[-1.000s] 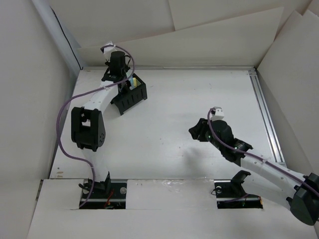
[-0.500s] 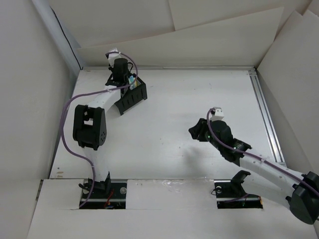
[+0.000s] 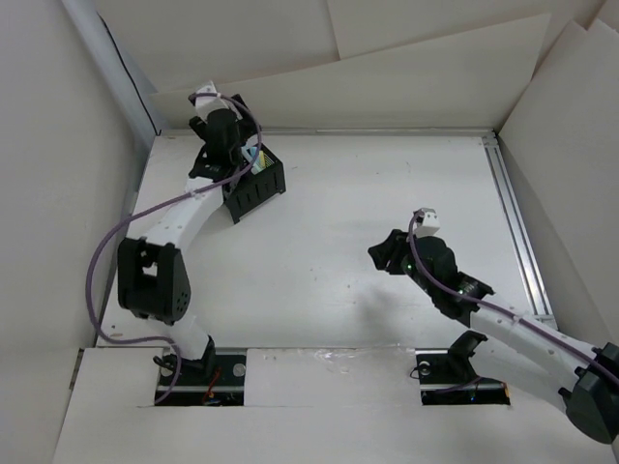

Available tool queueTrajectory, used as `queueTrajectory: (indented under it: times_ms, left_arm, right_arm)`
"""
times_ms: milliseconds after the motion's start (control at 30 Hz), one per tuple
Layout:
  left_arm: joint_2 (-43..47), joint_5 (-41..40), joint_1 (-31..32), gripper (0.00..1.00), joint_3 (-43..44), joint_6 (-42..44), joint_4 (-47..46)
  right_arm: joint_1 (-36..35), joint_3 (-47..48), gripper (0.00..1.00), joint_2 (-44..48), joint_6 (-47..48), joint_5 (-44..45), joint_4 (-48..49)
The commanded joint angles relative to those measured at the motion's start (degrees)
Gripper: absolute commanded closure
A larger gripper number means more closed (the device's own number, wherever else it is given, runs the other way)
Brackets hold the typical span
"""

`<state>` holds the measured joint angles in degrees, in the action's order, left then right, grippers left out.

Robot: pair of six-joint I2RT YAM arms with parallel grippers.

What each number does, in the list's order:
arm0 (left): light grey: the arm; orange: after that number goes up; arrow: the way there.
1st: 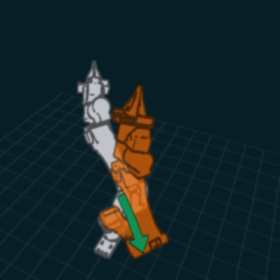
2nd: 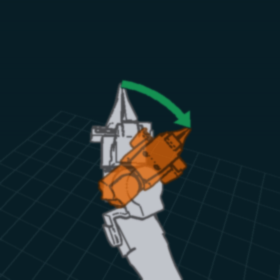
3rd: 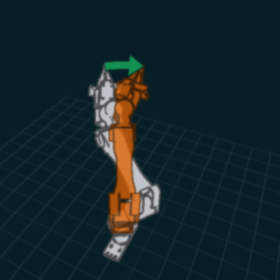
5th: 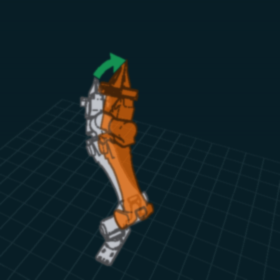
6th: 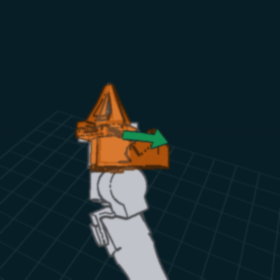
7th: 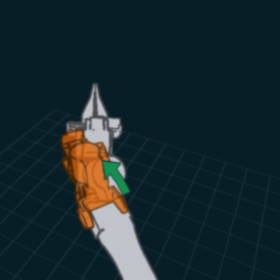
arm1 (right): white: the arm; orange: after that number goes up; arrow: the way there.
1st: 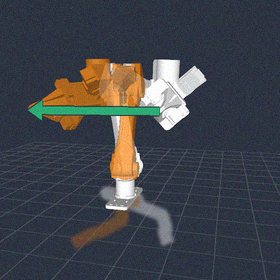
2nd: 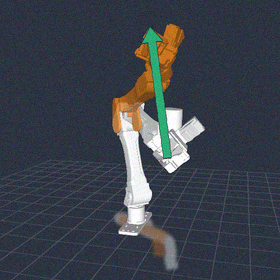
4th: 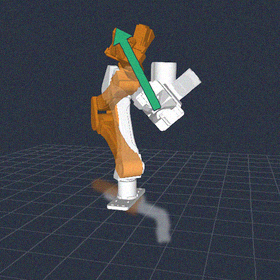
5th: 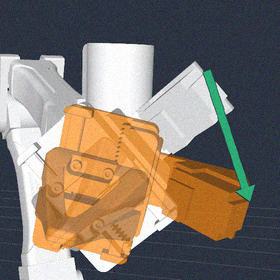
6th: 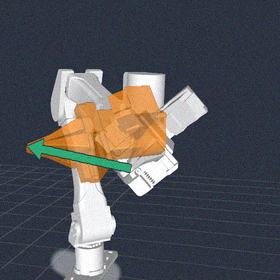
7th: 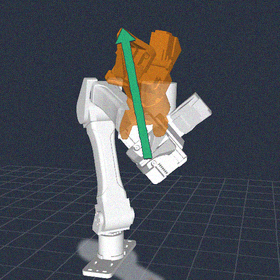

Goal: Sort the stationery into containers
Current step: Place the pen in the storage box, then reset both arms

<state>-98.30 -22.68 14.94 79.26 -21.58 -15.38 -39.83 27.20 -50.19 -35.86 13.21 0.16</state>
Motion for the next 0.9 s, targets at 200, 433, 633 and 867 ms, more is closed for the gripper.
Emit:
queueTrajectory:
  times_ms: [200,433,633,867]
  left_arm:
    - [19.6,7.5,-0.2,0.00,-1.9,-9.0,-1.7]
    - [34.5,8.0,-0.2,0.00,-20.6,-18.4,-1.7]
    - [43.7,9.4,-0.2,0.00,-31.3,-21.2,3.9]
    - [51.1,10.2,-0.8,0.00,-37.0,-22.5,11.8]
  right_arm:
    - [-0.5,-0.5,0.49,2.1,-0.9,2.2,1.0]
    - [-0.5,0.6,0.00,2.6,-3.0,7.9,-2.9]
    - [-0.5,-0.6,0.00,6.8,-3.5,9.8,-4.2]
    - [-0.5,-1.6,0.00,10.4,-3.5,10.4,-4.7]
